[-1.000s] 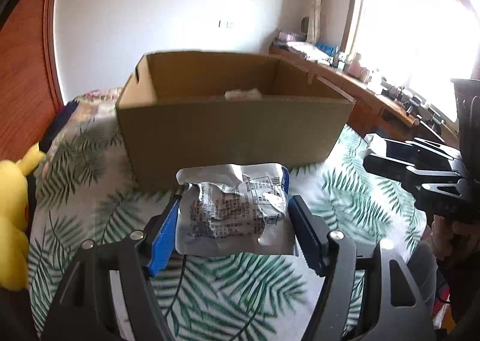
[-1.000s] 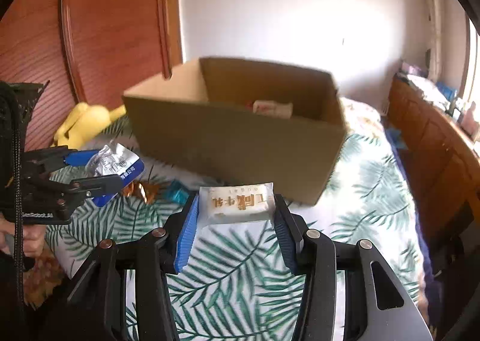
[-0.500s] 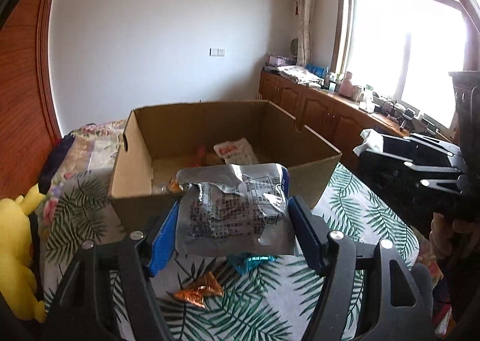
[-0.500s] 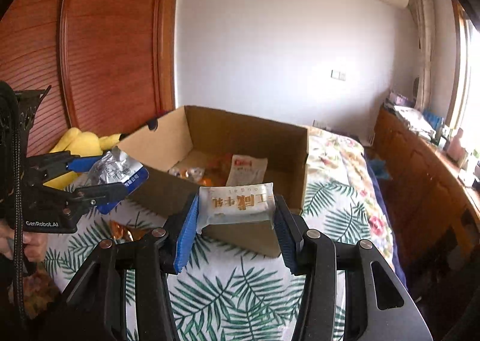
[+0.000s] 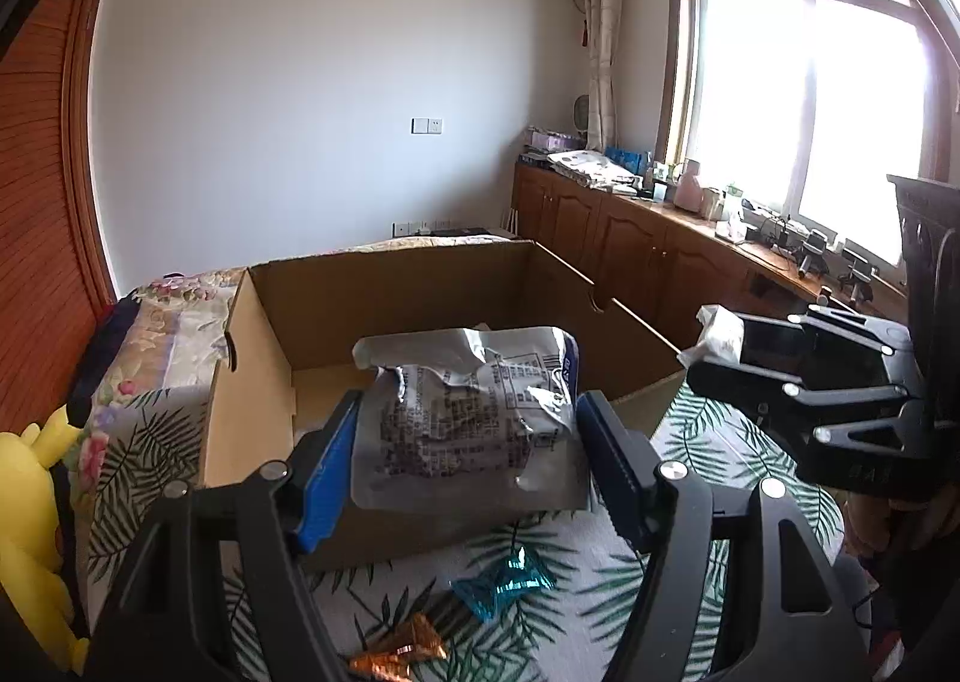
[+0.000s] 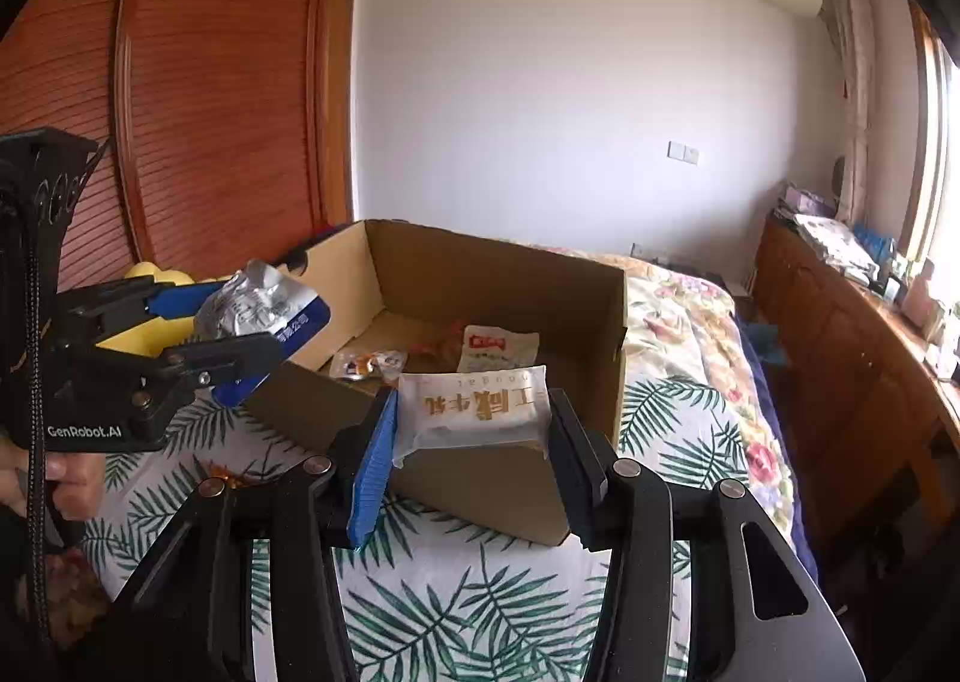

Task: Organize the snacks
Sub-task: 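Lift the white pouch with the left tool while the right tool carries the nougat bar over the box, then open the left tool to drop the white pouch into the box while the right tool lowers the nougat bar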

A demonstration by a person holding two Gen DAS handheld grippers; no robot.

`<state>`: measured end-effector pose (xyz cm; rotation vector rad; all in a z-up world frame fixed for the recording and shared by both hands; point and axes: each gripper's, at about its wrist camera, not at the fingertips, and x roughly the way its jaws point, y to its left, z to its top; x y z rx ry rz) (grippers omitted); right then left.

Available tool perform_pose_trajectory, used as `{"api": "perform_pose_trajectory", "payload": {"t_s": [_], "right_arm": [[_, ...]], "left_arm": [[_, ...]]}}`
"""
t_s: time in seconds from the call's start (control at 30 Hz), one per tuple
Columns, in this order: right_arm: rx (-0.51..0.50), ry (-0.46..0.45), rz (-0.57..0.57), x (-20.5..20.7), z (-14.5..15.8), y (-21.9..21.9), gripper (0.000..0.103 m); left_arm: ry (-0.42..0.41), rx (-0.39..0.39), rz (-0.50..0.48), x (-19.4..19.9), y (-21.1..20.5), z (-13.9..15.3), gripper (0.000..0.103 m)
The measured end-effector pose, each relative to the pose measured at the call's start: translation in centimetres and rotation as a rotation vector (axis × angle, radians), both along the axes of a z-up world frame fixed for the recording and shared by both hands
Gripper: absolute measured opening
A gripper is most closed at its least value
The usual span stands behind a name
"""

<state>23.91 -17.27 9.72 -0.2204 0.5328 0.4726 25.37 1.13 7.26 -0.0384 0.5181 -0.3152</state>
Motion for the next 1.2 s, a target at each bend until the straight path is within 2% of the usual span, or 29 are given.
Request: {"api": "perform_pose_trajectory", "payload": {"t_s": [0.33, 0.7, 1.2], "right_arm": [[0.005, 0.015, 0.001, 2.6, -0.6, 0.7, 0.049], [0.025, 0.054, 0.02, 5.7, -2.2, 1.4, 0.049], [0.014, 0.081, 0.044, 7.7, -3.7, 2.8, 0.05]], "left_arm": [[-0.013, 0.01, 0.011, 3.2, 0.1, 0.1, 0.07], [0.024, 0.017, 0.029, 6.9, 0.4, -1.9, 0.07], [0.053, 0.02, 0.035, 8.9, 0.9, -3.9, 0.071]]}}
